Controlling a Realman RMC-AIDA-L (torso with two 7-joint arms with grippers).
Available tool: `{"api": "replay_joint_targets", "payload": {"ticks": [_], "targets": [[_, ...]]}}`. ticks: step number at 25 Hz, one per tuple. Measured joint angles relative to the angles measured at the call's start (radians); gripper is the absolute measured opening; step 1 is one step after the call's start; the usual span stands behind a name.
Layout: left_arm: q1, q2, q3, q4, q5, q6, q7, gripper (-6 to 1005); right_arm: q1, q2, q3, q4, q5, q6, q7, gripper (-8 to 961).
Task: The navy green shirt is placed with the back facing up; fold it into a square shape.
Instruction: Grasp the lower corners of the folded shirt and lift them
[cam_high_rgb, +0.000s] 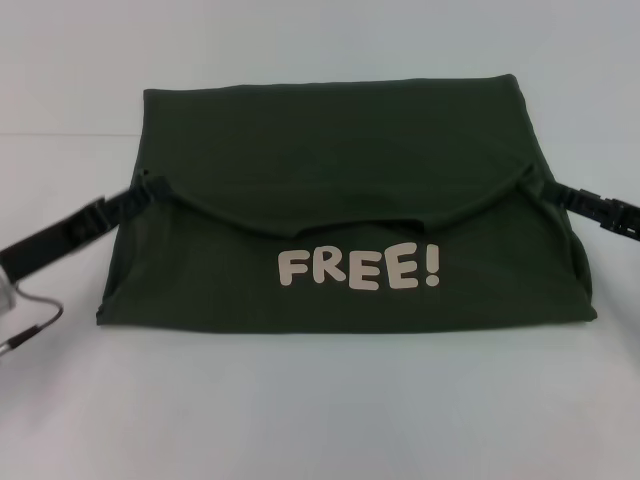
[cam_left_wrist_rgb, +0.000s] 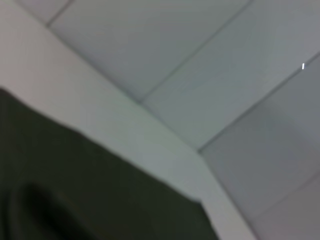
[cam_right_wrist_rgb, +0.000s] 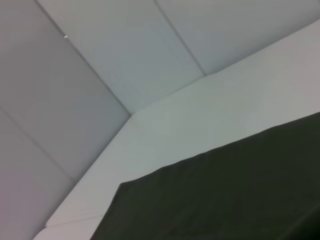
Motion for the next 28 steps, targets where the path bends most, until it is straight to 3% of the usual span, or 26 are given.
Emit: {"api": "replay_joint_targets", "payload": {"ticks": [2,6,17,28], "targets": [[0.010,0.010,-0.002,0.040,0.087,0.030,-0.064,698,-0.011,-0.001,-0.008,-0.001,-0.002,-0.022,0.000,870],[0.015,0.031,-0.007,0.106,0.263,0.033,-0.181,872,-0.022,-0.003,-0.035,0.001,-0.003,-0.031,0.000,947],[-0.003,0.034,0.008,0.081,0.352,-0.110,-0.181,866,-0.023,0.000,-0.048,0.007,-0.003,-0.024,0.000,947],[-0.006,0.030,0.058,0.063,0.356,-0.123,-0.188,860,-0.018,0.006,-0.049,0.008,-0.002,-0.002,0.000,947]]}}
